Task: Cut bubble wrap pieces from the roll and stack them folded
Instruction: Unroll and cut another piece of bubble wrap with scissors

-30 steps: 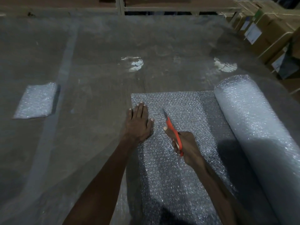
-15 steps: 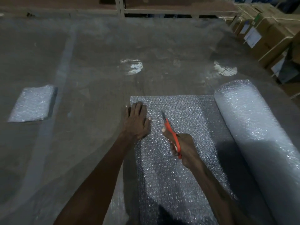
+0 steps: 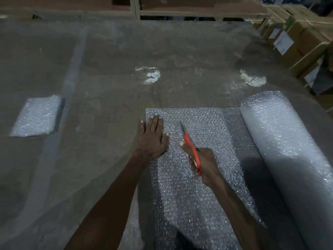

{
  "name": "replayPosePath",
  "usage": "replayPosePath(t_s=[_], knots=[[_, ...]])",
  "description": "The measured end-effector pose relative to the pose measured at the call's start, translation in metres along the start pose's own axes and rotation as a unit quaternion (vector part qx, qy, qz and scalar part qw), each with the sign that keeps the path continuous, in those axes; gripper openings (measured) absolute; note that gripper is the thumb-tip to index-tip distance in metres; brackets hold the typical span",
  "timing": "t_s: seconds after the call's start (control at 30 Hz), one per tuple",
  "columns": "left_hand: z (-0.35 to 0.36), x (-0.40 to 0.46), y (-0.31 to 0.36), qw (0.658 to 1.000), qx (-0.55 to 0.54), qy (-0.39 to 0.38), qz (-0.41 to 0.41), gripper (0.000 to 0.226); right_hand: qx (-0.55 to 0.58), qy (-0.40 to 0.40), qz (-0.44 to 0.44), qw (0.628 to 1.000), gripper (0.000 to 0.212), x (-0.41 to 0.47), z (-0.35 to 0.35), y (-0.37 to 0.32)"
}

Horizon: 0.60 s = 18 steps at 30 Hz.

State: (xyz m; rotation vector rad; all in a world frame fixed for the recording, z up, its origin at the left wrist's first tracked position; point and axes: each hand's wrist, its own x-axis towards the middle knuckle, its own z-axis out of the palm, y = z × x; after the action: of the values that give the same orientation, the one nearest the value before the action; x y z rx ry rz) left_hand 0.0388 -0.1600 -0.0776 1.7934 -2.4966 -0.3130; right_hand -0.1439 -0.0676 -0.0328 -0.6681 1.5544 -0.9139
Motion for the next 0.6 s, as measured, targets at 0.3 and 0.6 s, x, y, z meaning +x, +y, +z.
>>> replayPosePath(t_s=[0.3,0.6], knots=[[0.000,0.001,-0.001,1.000,-0.005,-0.001,0.002,0.075,0.004,-0.007,0.003,1.000,0.041,0.001,-0.001,0.001],[0.007,0.003,-0.004,1.000,0.002,0.019,0.000,0.077,-0.010,0.002,0.003,1.000,0.041,0.012,0.004,-0.009]])
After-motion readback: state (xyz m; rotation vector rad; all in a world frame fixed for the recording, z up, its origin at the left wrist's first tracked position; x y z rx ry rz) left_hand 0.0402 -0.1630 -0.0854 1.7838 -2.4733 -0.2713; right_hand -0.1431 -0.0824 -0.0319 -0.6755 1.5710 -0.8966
